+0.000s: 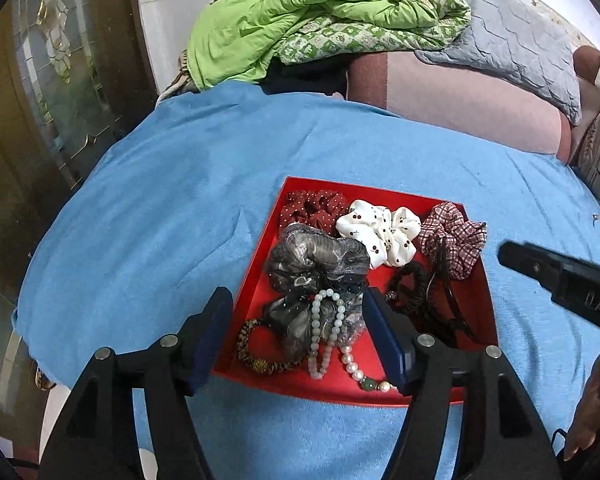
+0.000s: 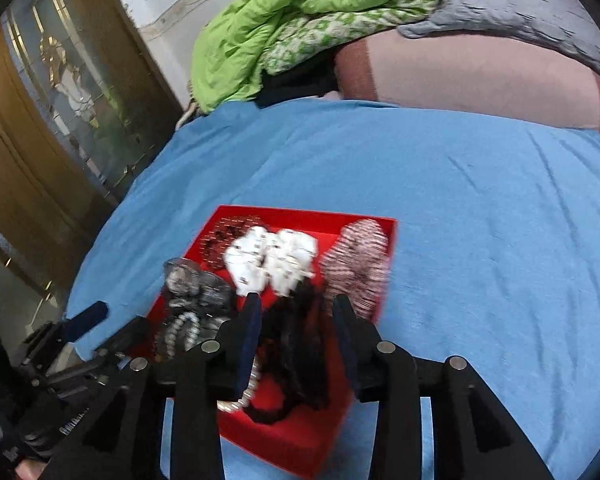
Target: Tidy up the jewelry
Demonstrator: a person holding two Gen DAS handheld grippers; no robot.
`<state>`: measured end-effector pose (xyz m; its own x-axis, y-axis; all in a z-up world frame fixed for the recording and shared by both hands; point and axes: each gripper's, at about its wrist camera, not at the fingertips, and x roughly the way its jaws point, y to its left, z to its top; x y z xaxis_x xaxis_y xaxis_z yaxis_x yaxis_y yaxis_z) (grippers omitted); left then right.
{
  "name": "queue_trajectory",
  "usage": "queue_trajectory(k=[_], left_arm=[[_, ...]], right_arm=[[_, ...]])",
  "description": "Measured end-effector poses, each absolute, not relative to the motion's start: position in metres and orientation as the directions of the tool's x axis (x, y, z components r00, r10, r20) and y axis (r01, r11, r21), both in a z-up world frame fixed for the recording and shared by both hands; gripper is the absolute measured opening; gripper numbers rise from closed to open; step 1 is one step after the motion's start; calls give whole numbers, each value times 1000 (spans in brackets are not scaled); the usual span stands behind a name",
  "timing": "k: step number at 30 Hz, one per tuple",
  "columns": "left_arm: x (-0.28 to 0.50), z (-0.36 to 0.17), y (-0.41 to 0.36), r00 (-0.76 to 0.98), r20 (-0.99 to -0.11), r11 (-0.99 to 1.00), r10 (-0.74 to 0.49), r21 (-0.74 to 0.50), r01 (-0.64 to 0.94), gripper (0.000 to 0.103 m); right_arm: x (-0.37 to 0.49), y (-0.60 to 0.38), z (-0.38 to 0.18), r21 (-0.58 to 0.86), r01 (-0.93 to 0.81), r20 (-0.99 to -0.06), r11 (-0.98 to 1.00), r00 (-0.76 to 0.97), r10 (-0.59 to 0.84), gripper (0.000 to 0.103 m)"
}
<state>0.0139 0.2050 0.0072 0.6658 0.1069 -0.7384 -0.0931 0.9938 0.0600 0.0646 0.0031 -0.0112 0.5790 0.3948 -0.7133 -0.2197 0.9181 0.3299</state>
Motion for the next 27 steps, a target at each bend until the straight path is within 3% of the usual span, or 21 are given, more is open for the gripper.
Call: queue_trajectory(k=[9, 11, 13, 20, 27], left_arm=[[5, 9, 205, 666, -736, 990, 118, 35, -137, 69], [5, 9, 205, 668, -734, 989, 122, 34, -144, 71], [4, 9, 207, 671, -730, 988, 127, 32, -152, 72], [4, 5, 209, 682, -718, 986, 139, 37, -162, 73], [-6, 14, 205, 723, -677, 988, 138, 43, -148, 73]], right_arm=[[43, 6, -58, 269, -245, -811, 931, 463, 357, 39], [42, 10, -63, 244, -250, -825, 937, 454, 336, 21], [42, 12, -66, 216, -254, -835, 943, 453, 313, 12], [44, 11, -65, 143, -250, -840, 958, 482, 251, 9], [48, -1, -64, 223, -218, -833, 950, 464, 302, 9]])
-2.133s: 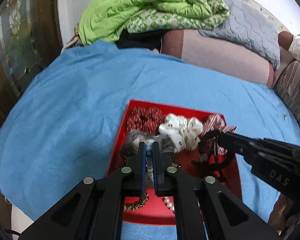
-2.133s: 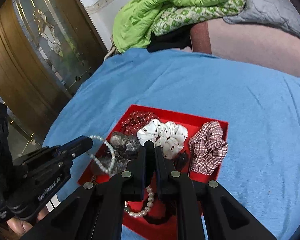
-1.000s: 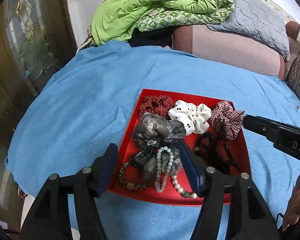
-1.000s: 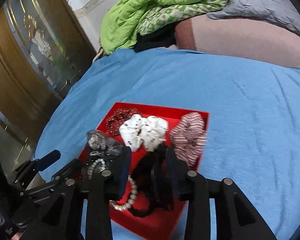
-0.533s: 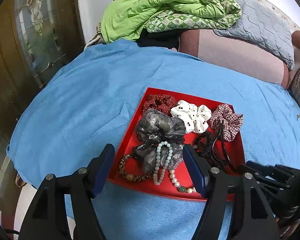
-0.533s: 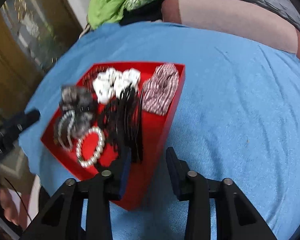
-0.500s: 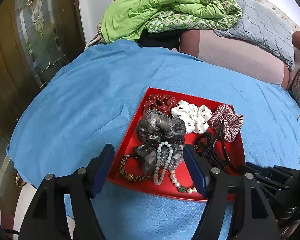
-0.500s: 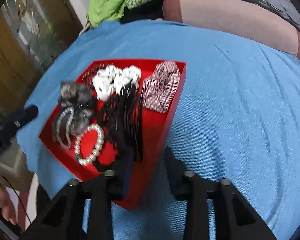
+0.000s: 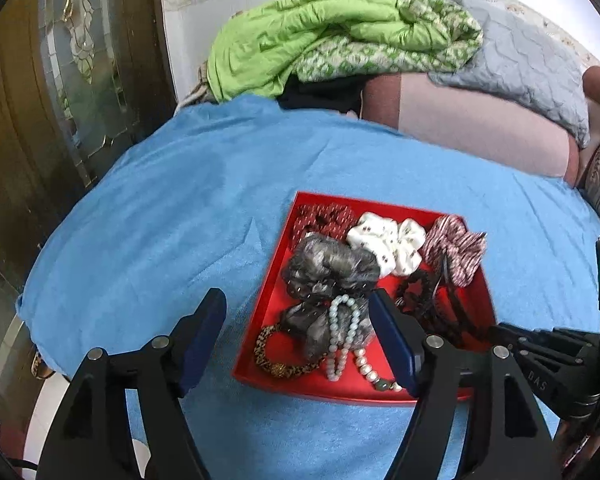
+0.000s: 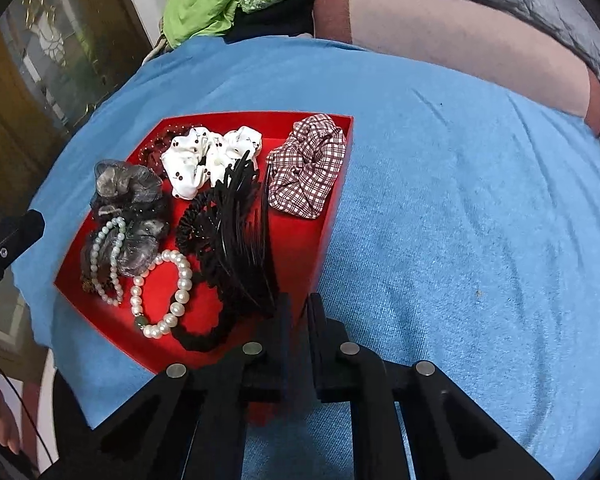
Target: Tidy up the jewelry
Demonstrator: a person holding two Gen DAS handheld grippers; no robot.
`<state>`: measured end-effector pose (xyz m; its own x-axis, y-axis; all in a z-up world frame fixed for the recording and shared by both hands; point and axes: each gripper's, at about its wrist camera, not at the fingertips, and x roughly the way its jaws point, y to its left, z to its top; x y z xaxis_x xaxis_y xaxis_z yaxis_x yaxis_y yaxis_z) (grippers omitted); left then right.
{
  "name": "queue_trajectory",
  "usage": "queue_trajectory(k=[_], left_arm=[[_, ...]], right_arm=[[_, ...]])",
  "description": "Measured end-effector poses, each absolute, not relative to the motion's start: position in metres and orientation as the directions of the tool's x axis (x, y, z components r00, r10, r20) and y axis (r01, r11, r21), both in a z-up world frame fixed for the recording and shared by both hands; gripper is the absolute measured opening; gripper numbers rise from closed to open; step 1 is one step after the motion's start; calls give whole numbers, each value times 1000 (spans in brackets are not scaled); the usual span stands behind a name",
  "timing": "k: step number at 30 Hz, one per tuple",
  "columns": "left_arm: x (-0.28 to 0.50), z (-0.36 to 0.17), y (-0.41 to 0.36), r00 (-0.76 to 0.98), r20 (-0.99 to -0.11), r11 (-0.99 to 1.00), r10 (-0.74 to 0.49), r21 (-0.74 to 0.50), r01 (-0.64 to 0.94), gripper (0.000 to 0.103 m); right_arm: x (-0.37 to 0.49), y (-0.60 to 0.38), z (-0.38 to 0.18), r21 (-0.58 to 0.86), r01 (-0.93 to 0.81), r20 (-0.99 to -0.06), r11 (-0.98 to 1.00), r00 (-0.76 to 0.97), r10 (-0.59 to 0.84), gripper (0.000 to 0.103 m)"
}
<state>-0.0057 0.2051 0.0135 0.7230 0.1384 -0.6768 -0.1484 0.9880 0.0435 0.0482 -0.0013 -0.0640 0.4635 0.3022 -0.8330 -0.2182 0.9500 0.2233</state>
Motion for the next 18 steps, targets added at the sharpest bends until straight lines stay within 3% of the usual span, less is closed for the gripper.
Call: queue_trajectory(k=[2, 4, 7, 13, 18], left_arm=[[-11, 20, 202, 746, -650, 987, 146, 47, -153, 75], [-19, 27, 197, 775, -607, 983, 177, 63, -175, 88], [-37, 43, 186, 827, -506, 969, 245, 92, -231, 96], [-60, 68, 170, 885, -411, 976, 217, 61, -211, 99], [-72, 80, 157, 898, -411, 987, 158, 27, -161, 103]], right_arm=[[44, -4, -60, 258, -212, -821, 943, 467, 329, 10], [38, -10, -55, 283, -202, -806, 938, 479, 346, 11], [27, -21, -42, 306, -179, -778, 935, 519, 354, 19], [-5, -40, -13, 263, -141, -715, 954, 635, 291, 38], [-32, -54, 3, 223, -94, -665, 970, 714, 222, 49]])
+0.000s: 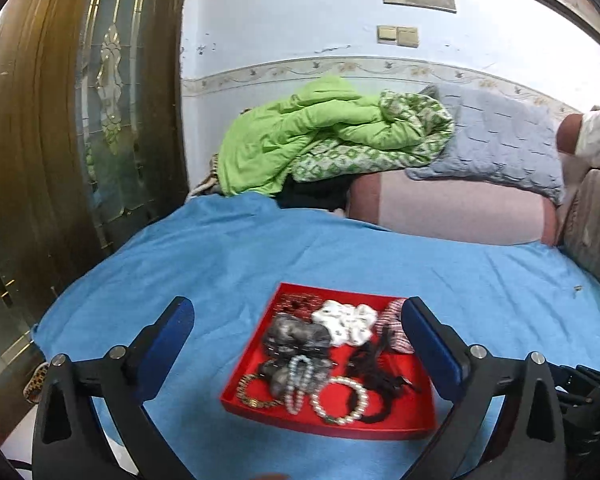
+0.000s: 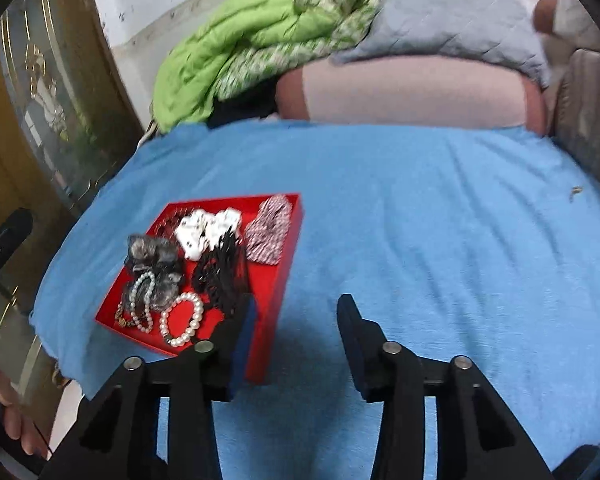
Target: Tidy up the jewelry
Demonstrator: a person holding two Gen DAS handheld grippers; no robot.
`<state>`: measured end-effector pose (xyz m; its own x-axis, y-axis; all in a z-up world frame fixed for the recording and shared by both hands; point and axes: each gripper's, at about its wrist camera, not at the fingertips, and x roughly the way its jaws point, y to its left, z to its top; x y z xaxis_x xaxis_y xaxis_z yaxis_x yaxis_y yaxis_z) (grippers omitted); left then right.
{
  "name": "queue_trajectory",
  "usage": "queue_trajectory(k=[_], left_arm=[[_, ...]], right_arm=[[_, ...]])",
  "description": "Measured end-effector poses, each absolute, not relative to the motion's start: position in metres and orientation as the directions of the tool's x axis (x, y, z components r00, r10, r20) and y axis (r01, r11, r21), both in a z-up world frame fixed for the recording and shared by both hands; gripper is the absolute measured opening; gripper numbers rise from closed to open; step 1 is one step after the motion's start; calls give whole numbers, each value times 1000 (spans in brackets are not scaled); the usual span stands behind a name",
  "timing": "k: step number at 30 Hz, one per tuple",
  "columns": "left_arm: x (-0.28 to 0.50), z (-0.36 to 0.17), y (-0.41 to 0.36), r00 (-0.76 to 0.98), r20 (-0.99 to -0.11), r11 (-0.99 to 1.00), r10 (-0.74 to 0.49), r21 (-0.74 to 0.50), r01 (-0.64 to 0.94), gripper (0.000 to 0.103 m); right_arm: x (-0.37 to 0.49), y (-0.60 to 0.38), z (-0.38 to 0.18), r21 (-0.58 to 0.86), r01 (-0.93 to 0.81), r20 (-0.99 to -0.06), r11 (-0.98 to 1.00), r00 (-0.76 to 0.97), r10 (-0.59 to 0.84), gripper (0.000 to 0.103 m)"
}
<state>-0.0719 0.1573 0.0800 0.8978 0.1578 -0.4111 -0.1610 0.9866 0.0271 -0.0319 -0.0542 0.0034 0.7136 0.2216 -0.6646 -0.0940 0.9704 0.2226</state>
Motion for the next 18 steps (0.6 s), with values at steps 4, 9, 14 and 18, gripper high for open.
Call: queue_trajectory(k=[4, 9, 14, 18], left_arm=[[-81, 87, 145, 904, -408, 991, 129, 14, -135, 103], [-94, 90, 127, 914, -390, 993, 112, 15, -115, 103], [-92, 80, 108, 884, -449, 992, 128, 80, -102, 103], [-91, 68, 96, 859, -498, 991, 119, 113, -72, 103]], right_arm=[[-52, -63, 13, 180, -77, -621, 981, 765, 174, 60], [-70, -69, 20, 157, -62, -577, 986, 804, 143, 69], [-79, -73, 23, 130, -52, -553, 990, 825, 116, 71], [-82, -78, 20, 137, -40, -556, 990, 824, 110, 74]])
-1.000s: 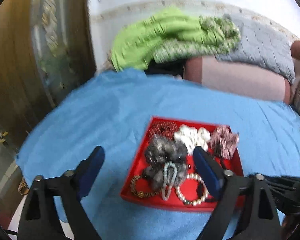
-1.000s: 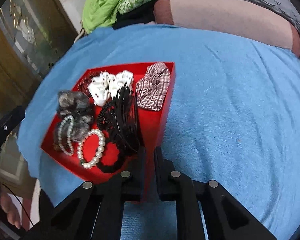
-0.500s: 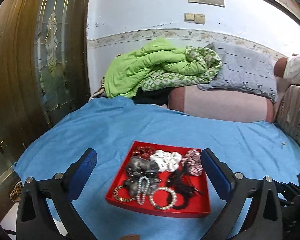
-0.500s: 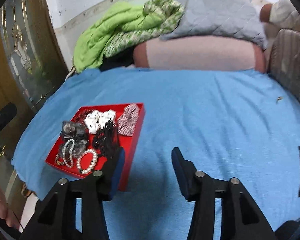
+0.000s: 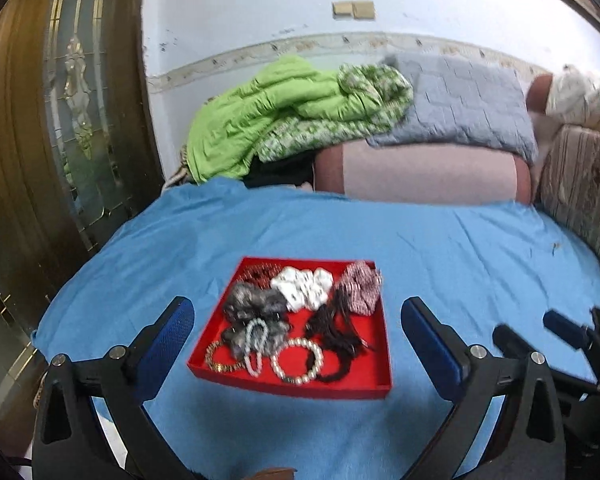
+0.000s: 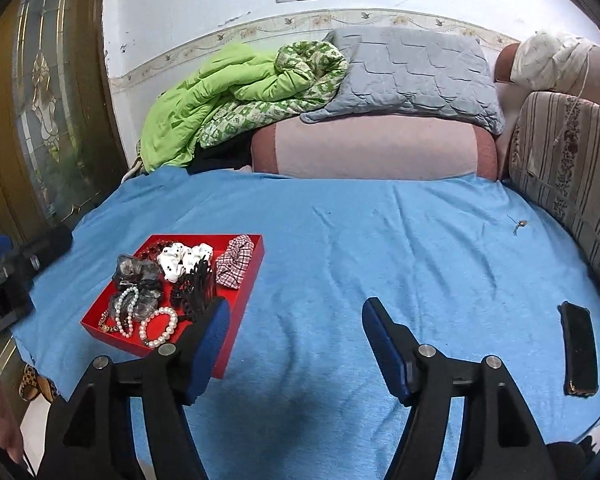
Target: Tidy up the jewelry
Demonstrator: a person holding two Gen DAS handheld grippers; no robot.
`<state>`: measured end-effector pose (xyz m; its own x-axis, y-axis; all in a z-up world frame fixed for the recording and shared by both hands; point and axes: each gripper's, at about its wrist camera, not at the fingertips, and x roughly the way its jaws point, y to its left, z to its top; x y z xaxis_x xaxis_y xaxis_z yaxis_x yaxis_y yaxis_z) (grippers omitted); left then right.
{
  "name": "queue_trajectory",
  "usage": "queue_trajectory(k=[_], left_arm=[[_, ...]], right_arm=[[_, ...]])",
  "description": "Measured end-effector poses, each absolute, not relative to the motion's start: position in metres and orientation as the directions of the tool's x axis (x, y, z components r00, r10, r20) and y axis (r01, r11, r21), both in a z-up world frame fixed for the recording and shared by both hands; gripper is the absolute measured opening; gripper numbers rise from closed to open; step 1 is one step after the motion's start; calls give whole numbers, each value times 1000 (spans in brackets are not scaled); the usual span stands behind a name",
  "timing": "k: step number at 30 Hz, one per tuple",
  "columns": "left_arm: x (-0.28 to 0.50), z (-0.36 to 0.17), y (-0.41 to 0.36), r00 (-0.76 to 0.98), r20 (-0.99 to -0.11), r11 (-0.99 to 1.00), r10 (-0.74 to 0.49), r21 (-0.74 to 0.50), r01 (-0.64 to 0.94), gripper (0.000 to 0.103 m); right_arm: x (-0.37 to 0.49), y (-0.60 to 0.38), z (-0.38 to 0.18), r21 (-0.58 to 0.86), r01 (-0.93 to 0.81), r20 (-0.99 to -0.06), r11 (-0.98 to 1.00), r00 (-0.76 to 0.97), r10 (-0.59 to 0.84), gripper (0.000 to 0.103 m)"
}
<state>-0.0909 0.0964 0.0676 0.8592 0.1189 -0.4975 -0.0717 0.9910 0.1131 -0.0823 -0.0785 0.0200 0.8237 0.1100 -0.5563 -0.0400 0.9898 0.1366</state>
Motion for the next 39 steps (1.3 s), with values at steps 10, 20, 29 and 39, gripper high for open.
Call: queue_trajectory(k=[10, 20, 29, 39], left_arm=[[-85, 50, 91, 803, -589, 994, 89, 108, -31, 103], [-81, 37, 100, 768, -639, 998, 33, 58, 5, 103], [-76, 27, 105, 750, -660, 997, 54, 76, -6, 103], [-75, 19, 106, 735, -678, 998, 32, 62, 14, 103]], right_arm=[[-83, -89, 8, 148, -9, -595, 989, 798, 97, 74], [-82, -81, 1, 131, -28, -615, 991, 782, 103, 75], [-78, -74, -5, 115, -42, -633, 992, 767, 106, 76], [-76, -70, -10, 101, -38, -648, 994, 756, 95, 76]])
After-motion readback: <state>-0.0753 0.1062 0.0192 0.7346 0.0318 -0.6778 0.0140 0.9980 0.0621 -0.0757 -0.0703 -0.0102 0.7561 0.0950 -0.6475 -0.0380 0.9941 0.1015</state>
